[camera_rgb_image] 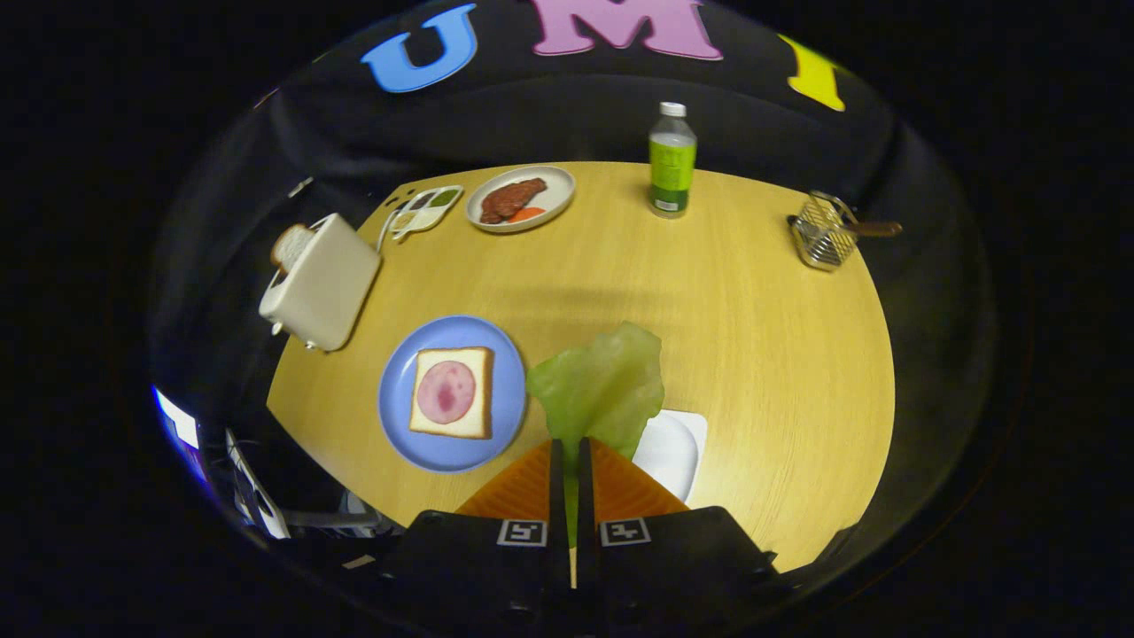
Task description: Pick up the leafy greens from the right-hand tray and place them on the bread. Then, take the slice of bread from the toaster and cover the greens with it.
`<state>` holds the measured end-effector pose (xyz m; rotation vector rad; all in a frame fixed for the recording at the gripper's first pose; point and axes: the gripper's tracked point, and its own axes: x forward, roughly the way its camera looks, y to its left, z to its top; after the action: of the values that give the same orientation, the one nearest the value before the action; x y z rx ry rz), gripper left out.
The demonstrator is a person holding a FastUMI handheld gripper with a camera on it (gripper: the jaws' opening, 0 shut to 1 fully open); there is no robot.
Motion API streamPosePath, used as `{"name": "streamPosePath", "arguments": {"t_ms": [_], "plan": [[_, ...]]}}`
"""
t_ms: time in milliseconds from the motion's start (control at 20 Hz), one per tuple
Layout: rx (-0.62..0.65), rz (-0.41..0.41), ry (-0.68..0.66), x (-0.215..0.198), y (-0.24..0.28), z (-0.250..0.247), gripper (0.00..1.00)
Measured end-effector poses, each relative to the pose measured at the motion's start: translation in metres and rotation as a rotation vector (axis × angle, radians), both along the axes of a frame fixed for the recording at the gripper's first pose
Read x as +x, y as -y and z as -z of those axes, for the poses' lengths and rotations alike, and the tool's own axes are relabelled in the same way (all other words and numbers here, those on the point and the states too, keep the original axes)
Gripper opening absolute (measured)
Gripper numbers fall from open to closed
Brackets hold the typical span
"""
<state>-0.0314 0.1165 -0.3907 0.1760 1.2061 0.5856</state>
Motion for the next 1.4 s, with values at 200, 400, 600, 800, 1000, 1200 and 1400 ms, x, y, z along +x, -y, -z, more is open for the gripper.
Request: {"name": "streamPosePath", "arguments": {"t_ms": [200, 400, 600, 800, 1000, 1200, 1400], "plan": [[0.027, -0.184, 0.038, 0.009, -0.041, -0.031, 0.07], [0.055, -0.305, 0.033, 0.008, -0.085, -0.047, 0.07], [0.051, -0.362, 0.004, 0.004, -0.117, -0.043, 0.07], [0.055, -0.350, -0.031, 0.004, -0.142, -0.032, 0.07], [0.078, -0.308, -0.074, 0.005, -0.156, -0.025, 0.07], [0.091, -0.280, -0.101, 0.007, -0.162, -0.015, 0.17], [0.067, -0.249, -0.079, 0.016, -0.156, -0.008, 0.38]]}}
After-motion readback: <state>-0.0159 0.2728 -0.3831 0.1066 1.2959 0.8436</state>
